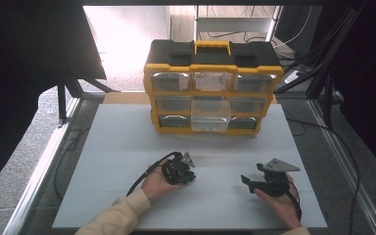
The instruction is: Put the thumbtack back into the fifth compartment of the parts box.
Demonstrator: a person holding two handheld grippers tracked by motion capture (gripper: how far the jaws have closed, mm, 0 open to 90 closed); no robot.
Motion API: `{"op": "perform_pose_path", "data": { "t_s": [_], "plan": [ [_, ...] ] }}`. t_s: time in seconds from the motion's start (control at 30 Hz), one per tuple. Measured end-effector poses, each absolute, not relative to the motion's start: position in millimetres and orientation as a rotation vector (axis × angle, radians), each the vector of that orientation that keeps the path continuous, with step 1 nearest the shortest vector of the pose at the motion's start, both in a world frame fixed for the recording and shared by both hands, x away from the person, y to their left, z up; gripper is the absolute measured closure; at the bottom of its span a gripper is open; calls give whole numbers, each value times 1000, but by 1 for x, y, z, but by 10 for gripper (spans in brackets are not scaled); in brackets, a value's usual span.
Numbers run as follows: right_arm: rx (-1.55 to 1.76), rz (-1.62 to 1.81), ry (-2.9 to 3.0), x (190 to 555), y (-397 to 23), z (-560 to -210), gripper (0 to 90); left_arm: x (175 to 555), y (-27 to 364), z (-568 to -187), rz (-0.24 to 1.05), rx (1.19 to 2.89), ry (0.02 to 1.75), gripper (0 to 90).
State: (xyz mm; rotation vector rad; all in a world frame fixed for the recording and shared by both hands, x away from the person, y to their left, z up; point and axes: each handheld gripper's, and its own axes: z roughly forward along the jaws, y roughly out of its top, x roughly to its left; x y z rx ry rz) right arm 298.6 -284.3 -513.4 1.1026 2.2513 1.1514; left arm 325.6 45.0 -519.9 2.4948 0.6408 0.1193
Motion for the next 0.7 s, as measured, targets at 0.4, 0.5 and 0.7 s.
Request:
{"op": "perform_pose_path", "data": {
  "t_s": [0.4, 0.5, 0.7],
  "plan": [
    [1104, 1153, 2251, 299, -284, -513, 210, 325, 58, -513, 108, 2410, 662, 823],
    [1104, 1153, 2250, 299, -284, -513, 210, 326, 65, -507, 95, 2356, 679, 823],
    [1106, 1153, 2249, 299, -284, -513, 210, 325, 76, -494, 98, 2248, 717, 823]
  ]
}}
